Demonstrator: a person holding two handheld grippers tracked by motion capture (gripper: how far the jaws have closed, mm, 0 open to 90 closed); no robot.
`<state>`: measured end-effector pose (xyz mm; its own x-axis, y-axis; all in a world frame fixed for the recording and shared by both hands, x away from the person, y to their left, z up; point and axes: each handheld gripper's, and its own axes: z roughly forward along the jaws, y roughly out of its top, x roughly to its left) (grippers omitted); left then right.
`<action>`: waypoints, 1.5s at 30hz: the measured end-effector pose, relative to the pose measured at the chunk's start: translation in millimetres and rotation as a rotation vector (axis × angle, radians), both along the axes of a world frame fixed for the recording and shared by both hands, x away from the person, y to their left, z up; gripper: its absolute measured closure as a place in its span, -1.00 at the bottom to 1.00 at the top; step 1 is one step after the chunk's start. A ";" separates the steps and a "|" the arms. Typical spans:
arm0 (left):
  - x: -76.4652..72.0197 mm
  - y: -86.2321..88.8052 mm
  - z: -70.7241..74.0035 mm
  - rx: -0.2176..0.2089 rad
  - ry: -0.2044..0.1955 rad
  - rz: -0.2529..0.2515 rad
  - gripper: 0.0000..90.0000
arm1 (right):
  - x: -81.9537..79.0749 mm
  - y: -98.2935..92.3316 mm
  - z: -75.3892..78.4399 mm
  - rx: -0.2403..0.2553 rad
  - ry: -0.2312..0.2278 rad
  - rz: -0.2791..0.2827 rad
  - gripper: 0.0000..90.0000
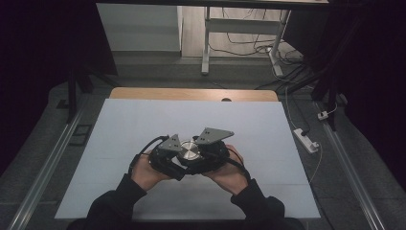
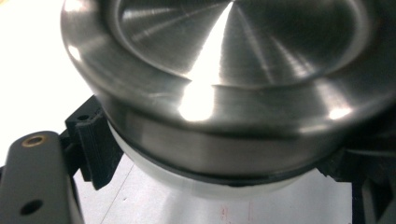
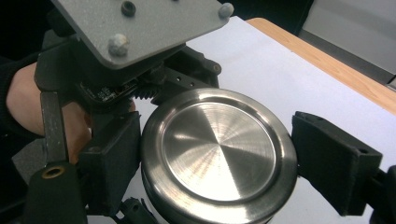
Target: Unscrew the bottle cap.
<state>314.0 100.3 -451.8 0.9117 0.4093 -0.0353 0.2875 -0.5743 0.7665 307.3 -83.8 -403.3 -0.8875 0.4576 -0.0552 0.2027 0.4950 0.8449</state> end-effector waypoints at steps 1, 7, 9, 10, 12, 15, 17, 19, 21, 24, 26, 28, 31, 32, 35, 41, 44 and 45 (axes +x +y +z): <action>0.1 0.3 0.0 0.000 0.001 -0.005 -0.64 | 0.0 -0.1 0.0 0.000 0.000 0.006 -0.60; 0.3 1.1 -1.5 -0.023 0.021 -0.059 -0.64 | 7.1 -8.0 0.2 0.026 0.044 0.102 -0.57; 0.7 1.7 -1.1 -0.021 0.025 -0.090 -0.64 | 9.7 -10.9 0.0 0.035 0.057 0.145 -0.57; 0.4 2.0 -1.2 -0.027 0.026 -0.104 -0.64 | 10.9 -12.3 -0.2 0.043 0.059 0.172 -0.57; -0.5 2.9 -0.7 -0.047 0.033 -0.152 -0.64 | 13.3 -15.5 -0.5 0.060 0.067 0.225 -0.57; -1.7 2.7 0.0 -0.054 0.035 -0.190 -0.64 | 16.0 -20.6 -0.7 0.085 0.080 0.311 -0.57; -4.2 1.5 1.4 -0.055 0.034 -0.253 -0.64 | 17.3 -23.9 -1.3 0.100 0.090 0.376 -0.57; -5.6 0.6 1.6 -0.060 0.035 -0.276 -0.64 | 18.1 -26.3 -2.1 0.119 0.102 0.427 -0.57; -5.9 0.0 1.7 -0.061 0.036 -0.273 -0.64 | 18.5 -27.2 -2.3 0.124 0.108 0.442 -0.57; -4.4 1.6 3.6 -0.054 0.023 -0.208 -0.64 | 17.5 -27.3 2.1 0.099 0.099 0.377 -0.66; -3.4 3.6 4.3 -0.046 0.014 -0.159 -0.64 | 14.3 -25.7 7.1 0.075 0.077 0.302 -0.76; -3.0 4.3 4.4 -0.039 0.010 -0.133 -0.64 | 9.8 -23.2 10.9 0.054 0.048 0.242 -0.80; -0.8 5.3 3.2 -0.024 0.007 -0.065 -0.64 | 2.3 -15.8 13.1 0.019 0.003 0.152 -0.80; -0.8 4.9 2.5 -0.018 0.005 -0.045 -0.64 | 2.3 -15.8 13.1 0.019 0.003 0.152 -0.80; -0.5 3.2 1.1 -0.007 0.005 -0.008 -0.64 | -8.0 -2.9 10.6 -0.008 -0.031 0.071 -0.74; -1.9 0.4 1.0 -0.002 0.005 -0.010 -0.64 | -14.1 4.8 7.3 -0.039 -0.084 0.001 -0.60; -2.3 0.0 1.3 -0.007 0.007 -0.022 -0.64 | -12.3 1.9 8.1 -0.029 -0.080 -0.009 -0.50; -2.1 0.0 1.2 -0.011 0.010 -0.026 -0.64 | -11.7 0.8 8.5 -0.022 -0.068 -0.009 -0.49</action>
<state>311.9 100.3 -450.6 0.9217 0.3849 -0.0487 0.2802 -0.5735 0.7698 295.7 -83.0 -394.7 -0.8773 0.4632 -0.1253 0.1496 0.5120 0.8458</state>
